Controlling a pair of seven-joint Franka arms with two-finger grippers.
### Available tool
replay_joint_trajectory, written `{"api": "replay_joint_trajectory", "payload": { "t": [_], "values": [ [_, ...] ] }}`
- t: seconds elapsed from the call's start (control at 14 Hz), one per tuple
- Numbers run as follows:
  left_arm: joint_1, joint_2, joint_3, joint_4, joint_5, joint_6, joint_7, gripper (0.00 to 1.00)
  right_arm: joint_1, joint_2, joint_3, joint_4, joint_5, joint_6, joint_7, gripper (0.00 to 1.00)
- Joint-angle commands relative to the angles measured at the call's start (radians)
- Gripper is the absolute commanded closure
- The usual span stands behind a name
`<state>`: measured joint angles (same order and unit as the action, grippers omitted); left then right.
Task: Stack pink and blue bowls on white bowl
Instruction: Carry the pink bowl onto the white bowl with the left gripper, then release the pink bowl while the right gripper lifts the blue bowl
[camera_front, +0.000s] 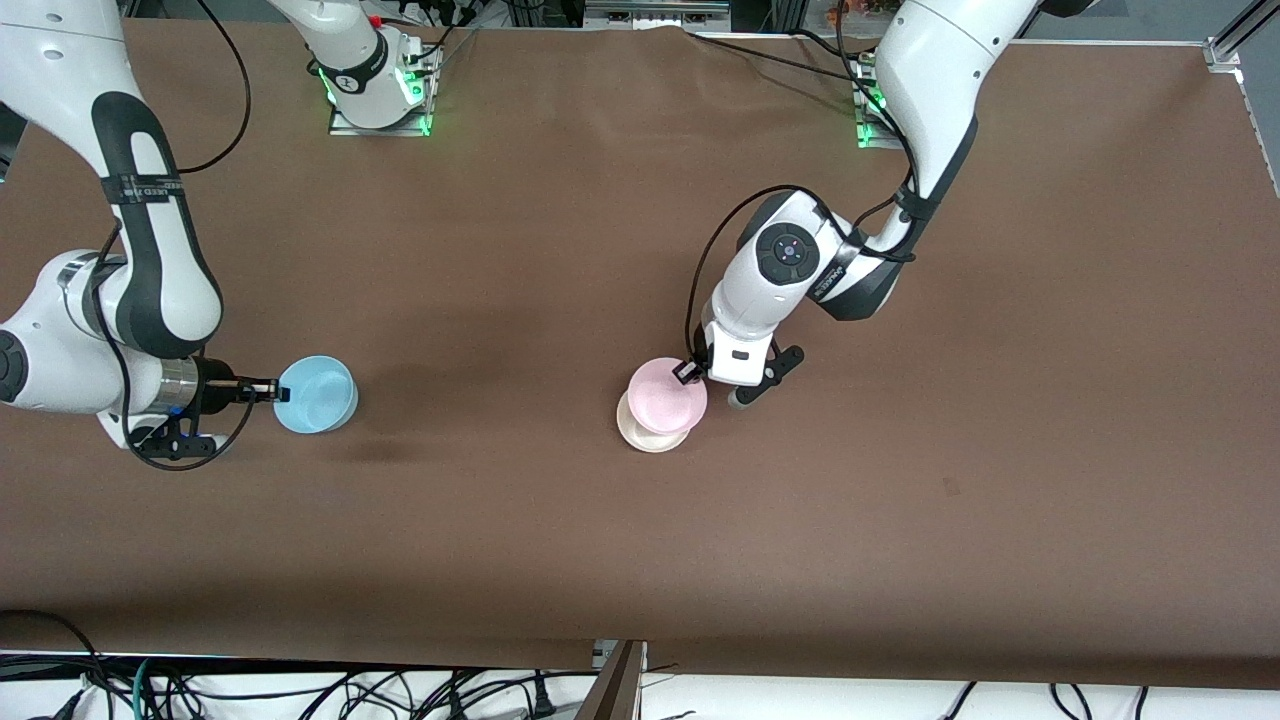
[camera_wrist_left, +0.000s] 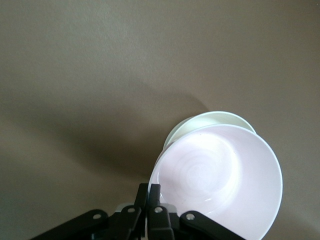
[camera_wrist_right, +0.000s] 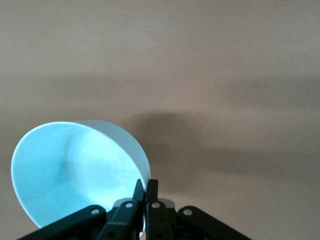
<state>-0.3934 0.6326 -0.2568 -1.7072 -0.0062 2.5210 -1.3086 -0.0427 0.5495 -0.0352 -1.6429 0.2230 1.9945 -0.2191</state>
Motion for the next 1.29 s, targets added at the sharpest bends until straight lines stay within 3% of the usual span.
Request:
{"api": "replay_joint_trajectory", "payload": {
  "t": [0.0,0.36,1.21],
  "values": [
    [-0.036,0.016,0.025,0.015,0.015,0.018,-0.043,1.0,0.036,-0.017,-0.002,0.06,-0.008,-0.092,-0.005,1.0],
    [-0.051,0.047,0.027,0.035,0.087,0.058,-0.121,1.0,0.122,-0.019,0.001,0.115,-0.008,-0.155,0.163,1.0],
    [-0.07,0.119,0.07,0.116,0.089,0.058,-0.124,1.0,0.277,-0.016,0.02,0.189,0.019,-0.174,0.513,1.0]
  ]
}}
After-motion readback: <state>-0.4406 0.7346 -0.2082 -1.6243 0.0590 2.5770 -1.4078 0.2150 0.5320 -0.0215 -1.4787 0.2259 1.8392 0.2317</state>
